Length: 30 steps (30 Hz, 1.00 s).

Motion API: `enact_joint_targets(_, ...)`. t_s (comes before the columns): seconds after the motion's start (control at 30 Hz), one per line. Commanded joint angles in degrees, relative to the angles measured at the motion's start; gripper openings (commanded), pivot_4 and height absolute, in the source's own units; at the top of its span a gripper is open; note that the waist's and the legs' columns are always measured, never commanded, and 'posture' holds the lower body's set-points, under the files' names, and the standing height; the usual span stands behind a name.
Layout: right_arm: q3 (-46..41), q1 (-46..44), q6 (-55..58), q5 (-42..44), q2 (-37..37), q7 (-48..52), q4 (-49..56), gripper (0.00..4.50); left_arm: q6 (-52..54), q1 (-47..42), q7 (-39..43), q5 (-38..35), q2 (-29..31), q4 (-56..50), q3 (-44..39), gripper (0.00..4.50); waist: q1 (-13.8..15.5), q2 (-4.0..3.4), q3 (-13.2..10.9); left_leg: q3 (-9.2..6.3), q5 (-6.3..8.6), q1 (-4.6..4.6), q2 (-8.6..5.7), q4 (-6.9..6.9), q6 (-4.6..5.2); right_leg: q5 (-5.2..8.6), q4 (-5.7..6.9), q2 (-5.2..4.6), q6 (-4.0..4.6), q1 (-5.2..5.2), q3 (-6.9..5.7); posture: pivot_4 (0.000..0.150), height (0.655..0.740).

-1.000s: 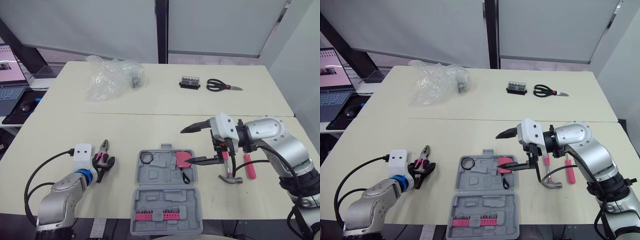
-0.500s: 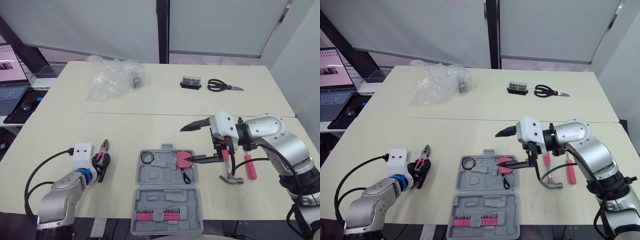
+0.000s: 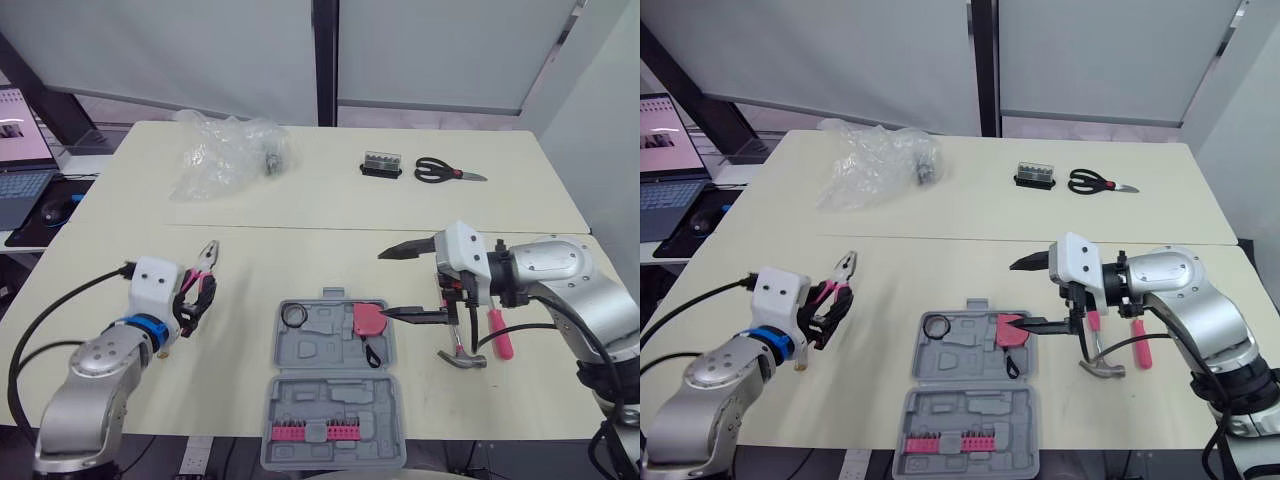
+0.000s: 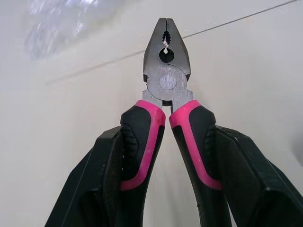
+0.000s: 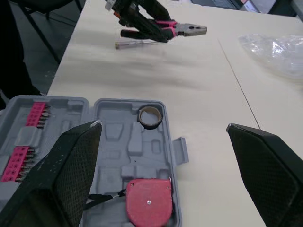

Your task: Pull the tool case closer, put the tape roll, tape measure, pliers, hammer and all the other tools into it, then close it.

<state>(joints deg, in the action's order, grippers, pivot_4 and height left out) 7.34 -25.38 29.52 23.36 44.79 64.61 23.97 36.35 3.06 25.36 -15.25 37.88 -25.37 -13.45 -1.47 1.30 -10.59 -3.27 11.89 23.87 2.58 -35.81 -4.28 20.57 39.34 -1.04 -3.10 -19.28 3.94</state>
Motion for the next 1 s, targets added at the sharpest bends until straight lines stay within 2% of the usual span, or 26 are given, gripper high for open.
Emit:
enact_joint_targets(0.03,-5.32,3.6,3.14,2.19,3.21,-1.87,5.28,4.5,-7.12,-4.08,10.28,0.76,4.77,-0.9,6.9,2.45,0.34,0.01,-0.03,-0.01,0.0,0.03,-0.02,0.0,0.0,0.0,-0.01,-0.02,0.0,0.0,-0.03,0.15,0.74)
enact_joint_targets(0.2,-11.36,10.72,6.72,4.93,7.54,-3.31,11.03,4.5,-15.42,-11.56,25.62,1.69,9.51,3.82,17.82,2.45,0.14,-0.06,-0.07,0.02,0.0,0.08,0.01,0.1,0.0,-0.01,-0.2,0.01,-0.01,0.0,-0.04,0.15,0.74)
enact_joint_targets(0.4,-13.98,15.28,9.52,7.27,11.29,-4.3,15.65,4.5,-20.92,-20.5,37.62,4.19,9.46,10.6,27.64,2.45,-0.51,-0.08,-0.09,0.1,0.01,0.07,0.05,0.11,0.02,-0.01,-0.23,0.09,-0.01,-0.03,0.04,0.15,0.74)
enact_joint_targets(0.6,-1.74,12.1,9.61,-0.3,9.49,-9.56,18.02,4.5,-16.71,-28.3,40.1,6.35,6.29,11.72,33.04,2.45,-0.35,-0.09,-0.09,0.06,0.0,0.14,0.07,0.04,0.02,-0.01,-0.23,0.17,-0.03,-0.03,0.05,0.15,0.74)
enact_joint_targets(0.77,10.53,4.62,14.21,-8.1,2.81,-16.79,15.3,4.5,-15.24,-29.15,41.06,8.28,5.81,10.36,34.9,2.45,-0.66,-0.1,-0.1,0.03,0.0,0.17,0.13,0.04,0.02,-0.01,-0.2,0.25,-0.02,-0.12,0.07,0.15,0.74)
enact_joint_targets(1.0,19.42,0.87,13.58,-12.56,-2.3,-17.0,10.43,4.5,-13.56,-29.76,42.12,8.92,4.52,9.09,36.41,2.45,0.01,-0.1,-0.1,-0.09,0.0,0.4,0.09,-0.07,0.02,-0.01,-0.13,0.24,-0.02,-0.25,0.03,0.15,0.74)
